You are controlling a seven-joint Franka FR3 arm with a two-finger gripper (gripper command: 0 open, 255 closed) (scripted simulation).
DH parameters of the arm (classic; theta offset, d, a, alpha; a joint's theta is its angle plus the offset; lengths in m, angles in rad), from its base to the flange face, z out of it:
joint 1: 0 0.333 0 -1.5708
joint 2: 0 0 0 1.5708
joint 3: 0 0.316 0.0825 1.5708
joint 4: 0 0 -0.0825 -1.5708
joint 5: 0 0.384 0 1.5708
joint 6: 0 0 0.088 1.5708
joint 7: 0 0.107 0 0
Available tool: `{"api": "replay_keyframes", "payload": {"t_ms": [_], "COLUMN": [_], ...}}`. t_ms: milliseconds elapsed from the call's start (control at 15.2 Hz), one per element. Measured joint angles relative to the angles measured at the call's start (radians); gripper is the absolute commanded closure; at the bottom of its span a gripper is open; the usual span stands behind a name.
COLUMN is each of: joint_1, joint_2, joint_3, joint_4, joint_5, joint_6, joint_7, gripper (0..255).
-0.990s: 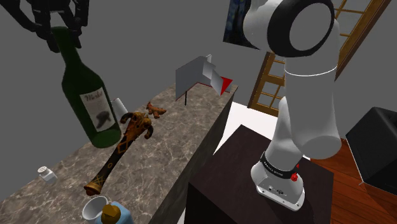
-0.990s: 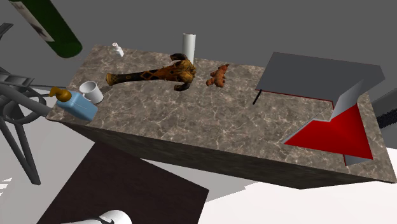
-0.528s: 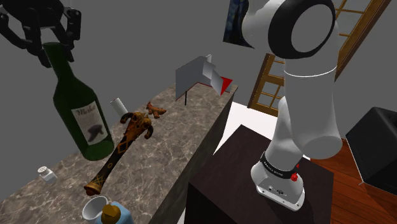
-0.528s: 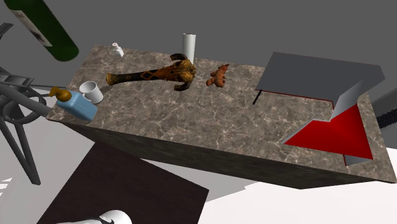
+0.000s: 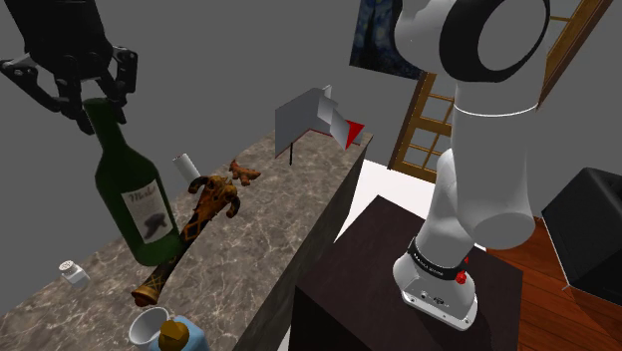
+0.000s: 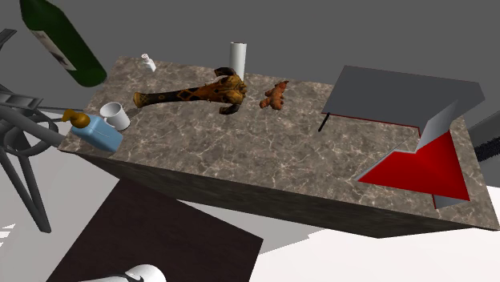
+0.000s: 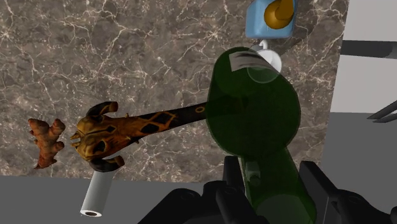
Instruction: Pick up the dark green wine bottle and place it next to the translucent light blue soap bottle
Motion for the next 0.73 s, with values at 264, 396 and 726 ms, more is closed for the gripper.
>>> {"api": "replay_keyframes", "payload": {"t_ms": [264, 396, 726], "joint_1": [-0.009, -0.013, -0.019], "joint_2": [-0.024, -0.031, -0.047], "joint_3": [-0.001, -0.001, -0.002], "joint_4": [-0.092, -0.13, -0.221], "joint_5": [0.006, 0.008, 0.011], "joint_6": [0.069, 0.1, 0.176], "joint_7": [0.001, 0.002, 0.004], "gripper": [255, 255, 255]}}
